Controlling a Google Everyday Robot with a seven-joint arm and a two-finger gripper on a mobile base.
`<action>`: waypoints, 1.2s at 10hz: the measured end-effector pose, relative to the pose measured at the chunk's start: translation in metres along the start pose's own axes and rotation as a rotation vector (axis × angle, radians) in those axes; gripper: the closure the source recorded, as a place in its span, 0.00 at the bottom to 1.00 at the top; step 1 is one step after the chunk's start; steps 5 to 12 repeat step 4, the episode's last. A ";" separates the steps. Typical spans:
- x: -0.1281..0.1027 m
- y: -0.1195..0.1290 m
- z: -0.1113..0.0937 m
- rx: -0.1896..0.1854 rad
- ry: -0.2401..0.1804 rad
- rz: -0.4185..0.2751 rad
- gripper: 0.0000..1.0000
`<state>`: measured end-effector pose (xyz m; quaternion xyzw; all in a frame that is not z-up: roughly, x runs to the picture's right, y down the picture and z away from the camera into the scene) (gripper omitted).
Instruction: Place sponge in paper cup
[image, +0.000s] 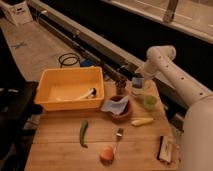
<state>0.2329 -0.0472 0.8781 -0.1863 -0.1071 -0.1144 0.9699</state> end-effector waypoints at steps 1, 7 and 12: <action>0.001 0.000 -0.008 0.017 -0.007 -0.001 0.26; 0.006 -0.006 -0.048 0.091 -0.025 0.008 0.26; 0.006 -0.006 -0.048 0.091 -0.025 0.008 0.26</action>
